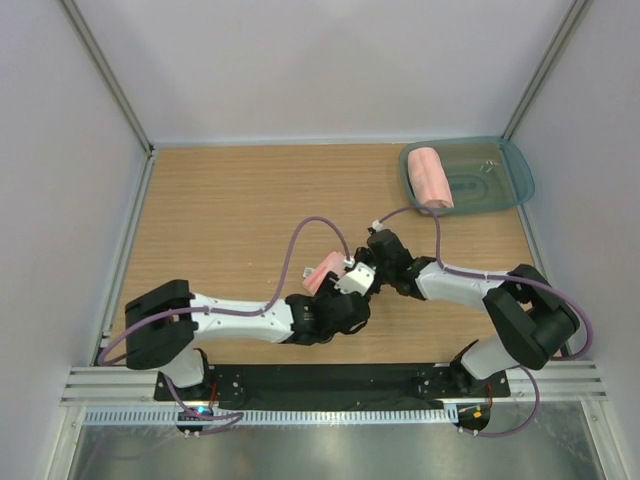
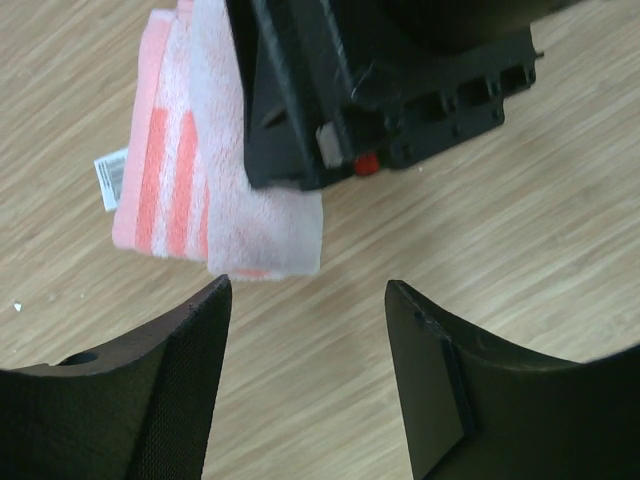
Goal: Roll the towels
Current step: Roll the towel
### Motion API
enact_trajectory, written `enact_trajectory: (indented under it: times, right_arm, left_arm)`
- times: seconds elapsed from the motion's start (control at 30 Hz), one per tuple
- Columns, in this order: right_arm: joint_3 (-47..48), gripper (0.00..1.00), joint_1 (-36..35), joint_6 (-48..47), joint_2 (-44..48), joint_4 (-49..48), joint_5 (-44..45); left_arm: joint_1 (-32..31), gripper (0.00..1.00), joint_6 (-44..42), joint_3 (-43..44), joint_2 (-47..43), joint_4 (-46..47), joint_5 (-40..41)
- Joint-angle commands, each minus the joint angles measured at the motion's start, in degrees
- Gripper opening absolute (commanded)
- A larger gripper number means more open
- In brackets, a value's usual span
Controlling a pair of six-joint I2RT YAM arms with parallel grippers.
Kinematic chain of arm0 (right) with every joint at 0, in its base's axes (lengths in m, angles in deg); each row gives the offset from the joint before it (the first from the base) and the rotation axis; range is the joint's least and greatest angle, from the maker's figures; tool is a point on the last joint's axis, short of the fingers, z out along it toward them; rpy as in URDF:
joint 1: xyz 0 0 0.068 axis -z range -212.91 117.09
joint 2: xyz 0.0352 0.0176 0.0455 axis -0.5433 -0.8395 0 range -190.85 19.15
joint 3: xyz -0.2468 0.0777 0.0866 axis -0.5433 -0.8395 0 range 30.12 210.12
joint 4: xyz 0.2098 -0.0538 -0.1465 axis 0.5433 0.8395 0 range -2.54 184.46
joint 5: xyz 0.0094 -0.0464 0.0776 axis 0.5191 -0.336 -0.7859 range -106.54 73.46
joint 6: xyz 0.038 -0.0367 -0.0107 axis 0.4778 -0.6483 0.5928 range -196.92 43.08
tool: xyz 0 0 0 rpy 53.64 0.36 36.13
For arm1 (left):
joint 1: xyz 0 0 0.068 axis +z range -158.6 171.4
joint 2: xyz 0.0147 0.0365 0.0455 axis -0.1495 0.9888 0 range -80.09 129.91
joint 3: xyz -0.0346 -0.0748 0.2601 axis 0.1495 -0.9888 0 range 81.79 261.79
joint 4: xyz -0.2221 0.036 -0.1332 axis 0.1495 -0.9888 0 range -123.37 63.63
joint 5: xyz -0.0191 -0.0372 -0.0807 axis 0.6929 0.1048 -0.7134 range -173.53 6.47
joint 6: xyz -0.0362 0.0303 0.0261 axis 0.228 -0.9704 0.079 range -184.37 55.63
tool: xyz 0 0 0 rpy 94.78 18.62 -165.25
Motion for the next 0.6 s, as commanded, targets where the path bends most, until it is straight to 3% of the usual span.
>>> enact_trajectory:
  times: [0.0, 0.17, 0.57]
  right_arm:
    - [1.0, 0.01, -0.8, -0.7, 2.2, 3.8, -1.0]
    - [1.2, 0.01, -0.8, -0.7, 3.2, 4.9, -1.9]
    - [2.6, 0.01, -0.8, -0.5, 3.9, 6.7, -5.2]
  left_arm:
    - [-0.4, 0.62, -3.5, 3.6, 4.4, 1.5, 5.8]
    - [-0.4, 0.57, -3.7, 3.9, 10.0, 3.5, 7.2]
    - [0.0, 0.52, -4.5, -0.2, 12.8, 10.5, 8.0]
